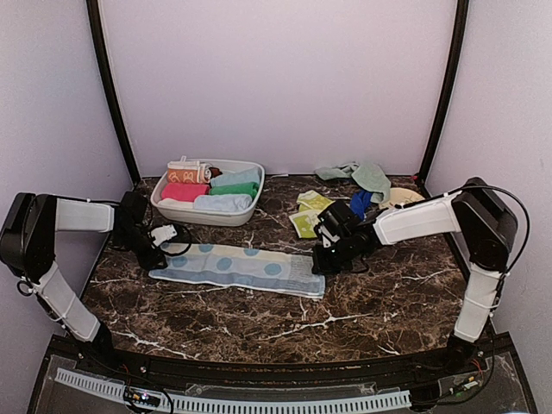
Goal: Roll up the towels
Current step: Pick up the towel from the center of the board, then fold the towel at the center of the board.
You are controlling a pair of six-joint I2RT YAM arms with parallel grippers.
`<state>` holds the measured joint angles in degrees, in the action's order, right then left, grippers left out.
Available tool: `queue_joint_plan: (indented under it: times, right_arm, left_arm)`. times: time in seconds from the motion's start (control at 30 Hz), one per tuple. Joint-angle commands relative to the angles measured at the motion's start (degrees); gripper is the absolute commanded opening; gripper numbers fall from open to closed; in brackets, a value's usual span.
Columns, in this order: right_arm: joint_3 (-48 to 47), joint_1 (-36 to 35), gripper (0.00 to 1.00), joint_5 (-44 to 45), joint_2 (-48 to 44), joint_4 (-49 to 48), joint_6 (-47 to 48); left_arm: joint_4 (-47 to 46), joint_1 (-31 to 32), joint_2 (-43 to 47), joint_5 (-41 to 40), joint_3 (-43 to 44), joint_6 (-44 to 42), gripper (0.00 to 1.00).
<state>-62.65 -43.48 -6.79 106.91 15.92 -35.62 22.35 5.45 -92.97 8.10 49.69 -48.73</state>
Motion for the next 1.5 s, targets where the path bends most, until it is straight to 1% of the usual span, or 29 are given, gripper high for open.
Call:
queue_joint_plan:
  times: [0.0, 0.07, 0.17, 0.23, 0.3, 0.37, 0.43, 0.47, 0.53, 0.57, 0.6, 0.63, 0.7, 0.73, 0.8, 0.87, 0.97, 1.03, 1.13, 1.27, 1.47]
  right_arm:
    - [2.6, 0.1, 0.0, 2.5, -3.4, 4.5, 0.3]
    - [3.5, 1.2, 0.0, 5.0, -6.0, 8.5, 0.5]
    - [5.2, 3.5, 0.0, 9.4, -10.7, 15.1, 1.1]
    - [6.2, 5.3, 0.0, 11.6, -13.7, 19.5, 1.5]
    - [6.1, 6.7, 0.0, 14.6, -15.0, 24.8, 2.3]
    - [5.3, 7.4, 0.0, 18.5, -15.1, 29.9, 3.2]
    - [4.0, 7.6, 0.0, 22.5, -16.5, 33.5, 3.7]
    - [3.4, 7.5, 0.0, 23.5, -17.3, 34.6, 4.0]
    - [1.5, 7.3, 0.0, 23.9, -17.5, 36.2, 4.5]
    - [0.3, 6.9, 0.0, 23.2, -17.4, 36.7, 4.5]
    - [-1.1, 6.0, 0.0, 21.4, -17.3, 36.9, 4.5]
    - [-2.6, 4.9, 0.0, 19.5, -17.2, 36.6, 4.2]
    - [-6.5, 2.8, 0.0, 15.1, -16.4, 35.7, 3.7]
    - [-8.4, 1.9, 0.0, 12.9, -16.0, 35.3, 3.3]
    - [-11.5, -0.3, 0.0, 8.6, -14.1, 33.8, 2.4]
    - [-14.0, -1.4, 0.0, 5.6, -12.1, 32.0, 1.0]
    - [-17.0, -2.8, 0.0, 1.5, -8.8, 29.0, -1.0]
    - [-18.5, -4.0, 0.0, -1.2, -7.0, 25.3, -2.6]
    - [-24.0, -6.2, 0.0, -3.1, -1.8, 23.7, -4.1]
    - [-33.6, -9.4, 0.0, -4.9, 6.0, 24.9, -4.3]
    - [-43.6, -12.3, 0.0, -7.8, 14.5, 24.5, -5.2]
  left_arm:
    - [5.0, 0.9, 3.0, 1.6, -4.3, -3.4, 0.46]
    - [9.2, 2.4, 4.8, 4.1, -4.6, -4.2, 0.46]
    - [19.0, 6.3, 8.6, 11.5, -2.9, -3.4, 0.49]
    - [22.8, 9.2, 11.8, 17.3, -1.1, -1.9, 0.52]
    - [26.2, 11.5, 14.0, 20.9, 1.2, -0.4, 0.56]
    - [29.1, 12.5, 15.1, 23.4, 3.7, 0.7, 0.6]
    - [30.7, 12.5, 15.6, 23.9, 5.5, 1.5, 0.62]
    - [30.5, 12.5, 16.0, 22.9, 6.0, 2.0, 0.62]
    - [28.1, 12.4, 17.6, 18.9, 6.3, 4.6, 0.63]
    - [26.0, 12.0, 18.9, 16.4, 6.4, 6.4, 0.64]
    - [23.3, 11.1, 20.5, 14.3, 6.5, 8.5, 0.69]
    - [21.1, 10.0, 22.2, 12.8, 7.0, 10.2, 0.76]
    - [18.1, 7.4, 25.4, 11.6, 8.4, 13.1, 0.97]
    - [16.6, 5.8, 27.0, 12.1, 8.6, 14.0, 0.99]
    - [15.1, 4.2, 28.7, 13.3, 7.8, 13.5, 0.99]
    - [15.2, 4.1, 28.2, 13.1, 6.4, 12.3, 0.99]
    - [15.9, 3.7, 24.3, 12.1, 4.9, 12.0, 0.96]
    - [15.5, 2.1, 22.2, 14.4, 3.8, 12.4, 0.95]
    - [12.1, 0.0, 21.3, 16.1, 1.0, 12.8, 0.95]
    - [8.9, -0.3, 20.5, 15.1, -1.7, 12.8, 0.95]
    - [6.4, -0.9, 18.9, 14.2, -3.8, 12.7, 0.94]
